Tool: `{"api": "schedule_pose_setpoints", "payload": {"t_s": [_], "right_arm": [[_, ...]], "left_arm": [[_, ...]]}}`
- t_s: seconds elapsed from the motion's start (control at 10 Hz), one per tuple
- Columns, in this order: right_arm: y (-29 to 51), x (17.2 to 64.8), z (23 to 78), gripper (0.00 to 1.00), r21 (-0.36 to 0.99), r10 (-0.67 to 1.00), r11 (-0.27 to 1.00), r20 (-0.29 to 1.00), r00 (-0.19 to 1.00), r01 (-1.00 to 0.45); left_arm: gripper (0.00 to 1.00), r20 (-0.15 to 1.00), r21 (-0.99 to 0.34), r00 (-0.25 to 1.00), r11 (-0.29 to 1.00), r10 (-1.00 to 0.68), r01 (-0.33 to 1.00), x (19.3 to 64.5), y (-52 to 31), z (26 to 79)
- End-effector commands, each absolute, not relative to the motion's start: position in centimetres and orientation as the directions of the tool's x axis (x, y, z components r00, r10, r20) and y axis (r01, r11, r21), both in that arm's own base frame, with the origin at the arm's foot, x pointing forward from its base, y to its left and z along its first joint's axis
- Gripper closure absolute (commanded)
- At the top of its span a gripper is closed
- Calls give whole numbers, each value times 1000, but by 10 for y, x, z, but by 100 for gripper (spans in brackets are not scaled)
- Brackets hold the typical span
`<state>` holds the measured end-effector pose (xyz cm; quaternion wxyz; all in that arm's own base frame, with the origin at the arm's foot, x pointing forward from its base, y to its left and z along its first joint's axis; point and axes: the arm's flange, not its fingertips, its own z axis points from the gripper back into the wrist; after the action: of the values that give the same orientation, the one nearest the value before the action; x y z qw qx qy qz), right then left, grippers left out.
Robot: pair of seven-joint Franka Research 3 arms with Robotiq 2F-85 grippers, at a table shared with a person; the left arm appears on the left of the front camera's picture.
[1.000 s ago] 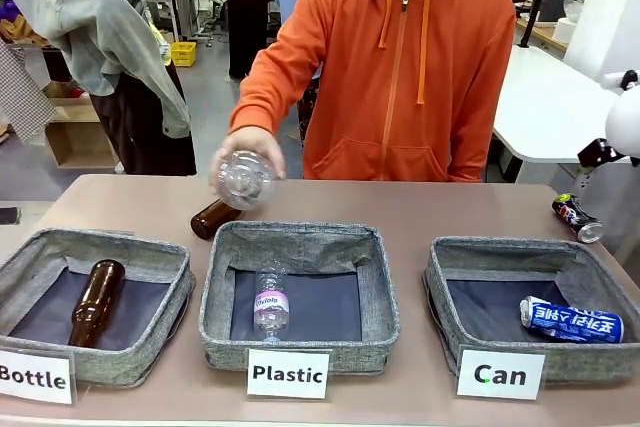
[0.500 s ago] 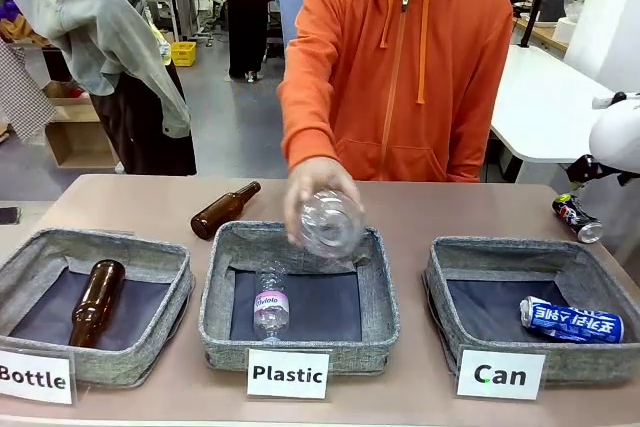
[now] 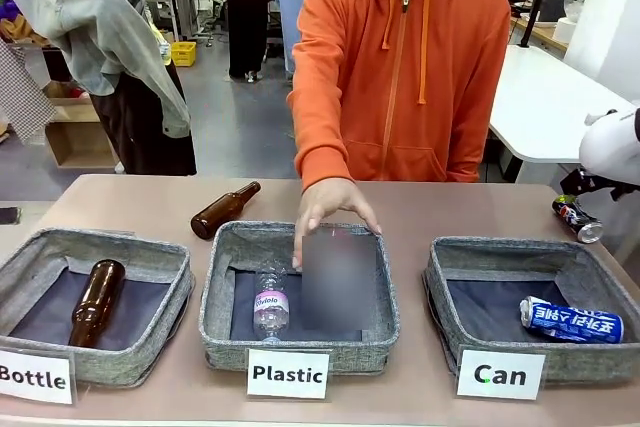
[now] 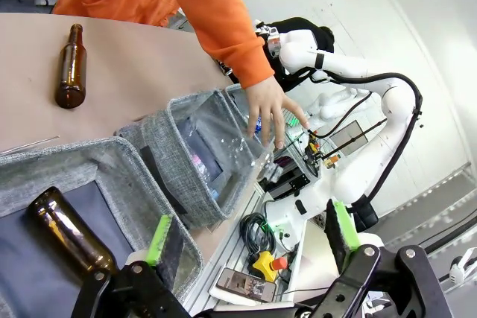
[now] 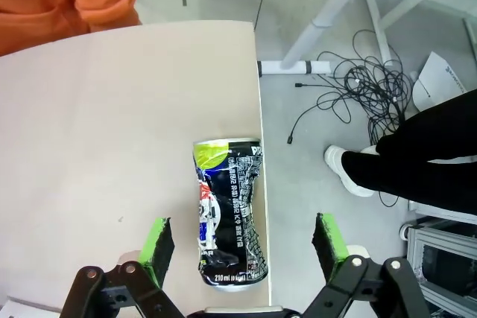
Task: Sort the can waste into the basket.
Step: Pick up the can waste from the table and place it in the right Fabric basket.
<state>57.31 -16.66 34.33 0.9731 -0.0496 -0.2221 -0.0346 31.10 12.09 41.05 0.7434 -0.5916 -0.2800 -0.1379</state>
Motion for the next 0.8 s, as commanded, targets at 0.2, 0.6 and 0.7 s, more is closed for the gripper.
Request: {"api": "schedule_pose_setpoints", "payload": {"t_s": [0.2, 0.6, 0.7], "right_arm": [[-184, 585, 329, 0, -51, -58, 995, 408, 911, 87], [-189, 589, 313, 0, -31, -75, 995, 363, 929, 93], [-191, 590, 307, 0, -24, -72, 996, 359, 931, 86]], "left_arm": [[0, 579, -803, 804, 261, 133, 535, 309, 118, 412], [0, 579, -803, 804, 261, 133, 535, 309, 118, 412], [0, 579, -803, 804, 261, 133, 535, 309, 118, 412]]}}
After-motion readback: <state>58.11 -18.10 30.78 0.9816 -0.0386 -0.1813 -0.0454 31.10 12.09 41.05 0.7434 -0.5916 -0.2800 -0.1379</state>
